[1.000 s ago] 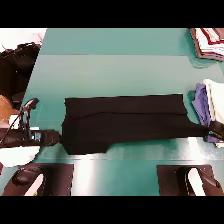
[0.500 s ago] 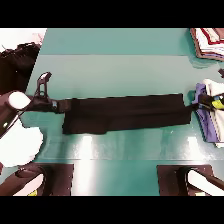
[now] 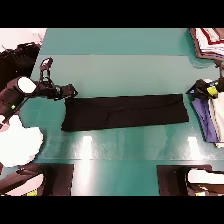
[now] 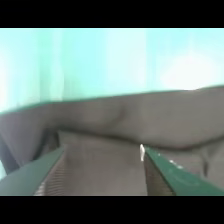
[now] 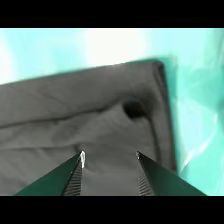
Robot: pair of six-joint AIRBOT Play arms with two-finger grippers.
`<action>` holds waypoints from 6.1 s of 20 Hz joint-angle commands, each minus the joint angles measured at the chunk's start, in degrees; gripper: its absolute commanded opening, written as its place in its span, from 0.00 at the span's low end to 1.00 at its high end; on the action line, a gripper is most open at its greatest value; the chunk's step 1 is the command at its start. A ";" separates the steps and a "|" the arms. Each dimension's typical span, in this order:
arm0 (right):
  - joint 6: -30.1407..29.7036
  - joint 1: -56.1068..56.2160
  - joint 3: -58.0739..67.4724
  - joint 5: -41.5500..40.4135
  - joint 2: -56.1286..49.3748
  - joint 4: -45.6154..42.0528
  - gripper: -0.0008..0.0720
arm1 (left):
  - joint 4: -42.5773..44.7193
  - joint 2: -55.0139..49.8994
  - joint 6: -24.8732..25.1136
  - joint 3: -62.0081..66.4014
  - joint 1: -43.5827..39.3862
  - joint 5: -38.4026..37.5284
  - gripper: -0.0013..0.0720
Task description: Fold the shirts.
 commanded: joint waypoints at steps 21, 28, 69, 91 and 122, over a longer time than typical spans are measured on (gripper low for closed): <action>-17.05 -1.97 -13.62 -5.53 1.66 18.16 0.03 | -11.87 -16.24 -3.34 9.18 -23.69 9.16 0.05; -16.70 6.60 -13.33 -4.55 15.39 30.69 0.03 | -12.00 -33.88 -3.34 23.69 -31.80 6.71 0.05; -2.95 48.26 -5.01 -18.51 -1.46 15.17 0.62 | 17.03 11.43 -2.71 24.65 8.87 -17.22 0.05; -12.90 50.36 2.62 -23.41 -19.63 34.01 0.04 | 12.81 11.39 -2.95 24.65 5.84 -16.50 0.05; -1.44 -22.14 26.21 -13.57 5.05 16.63 0.03 | 11.10 -0.39 -7.85 24.63 -25.88 -0.02 0.05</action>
